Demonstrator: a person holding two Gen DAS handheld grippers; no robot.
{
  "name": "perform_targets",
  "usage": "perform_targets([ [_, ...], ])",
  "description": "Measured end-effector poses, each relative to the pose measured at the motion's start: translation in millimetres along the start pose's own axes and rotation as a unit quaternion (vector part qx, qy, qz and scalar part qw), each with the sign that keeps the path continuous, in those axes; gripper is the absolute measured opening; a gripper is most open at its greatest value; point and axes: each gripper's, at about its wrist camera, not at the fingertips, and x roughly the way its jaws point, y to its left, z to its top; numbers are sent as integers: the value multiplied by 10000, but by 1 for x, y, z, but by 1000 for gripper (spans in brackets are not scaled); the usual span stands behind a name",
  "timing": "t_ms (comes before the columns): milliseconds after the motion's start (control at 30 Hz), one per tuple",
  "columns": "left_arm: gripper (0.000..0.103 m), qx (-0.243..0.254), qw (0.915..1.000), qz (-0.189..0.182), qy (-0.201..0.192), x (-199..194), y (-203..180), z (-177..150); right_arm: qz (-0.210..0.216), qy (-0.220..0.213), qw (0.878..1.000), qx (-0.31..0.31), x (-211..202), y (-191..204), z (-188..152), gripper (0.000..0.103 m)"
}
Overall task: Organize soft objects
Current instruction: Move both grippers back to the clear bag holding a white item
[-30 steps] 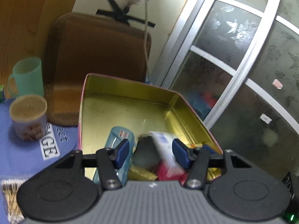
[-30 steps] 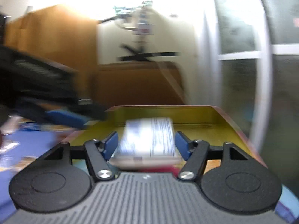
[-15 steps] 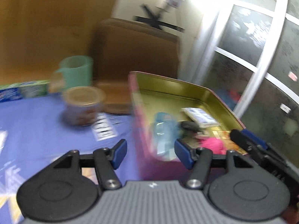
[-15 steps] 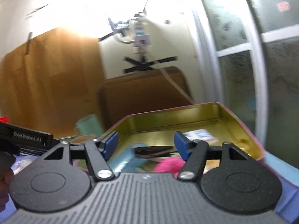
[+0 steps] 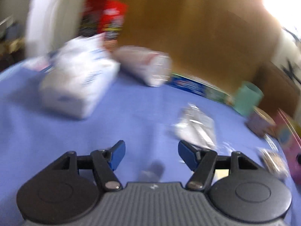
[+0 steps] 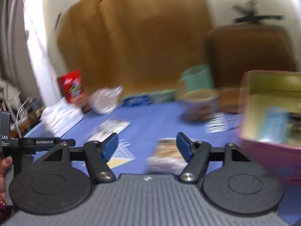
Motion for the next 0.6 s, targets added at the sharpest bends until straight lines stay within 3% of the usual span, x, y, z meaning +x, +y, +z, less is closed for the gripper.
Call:
perform_targets([
  [67, 72, -504, 9978, -345, -240, -7, 15, 2, 103, 184, 9997, -76, 24, 20, 0, 88],
  [133, 74, -701, 9960, -353, -416, -11, 22, 1, 159, 365, 9991, -151, 51, 41, 1, 90],
  [367, 76, -1061, 9890, -689, -765, -22, 37, 1, 127, 922, 9947, -438, 139, 93, 5, 96],
  [533, 79, -1211, 9851, -844, -879, -26, 45, -1, -11, 1207, 9924, -226, 178, 102, 9, 102],
  [600, 79, -1217, 9848, -890, -863, -25, 46, -1, -258, 1250, 9911, -385, 189, 105, 5, 103],
])
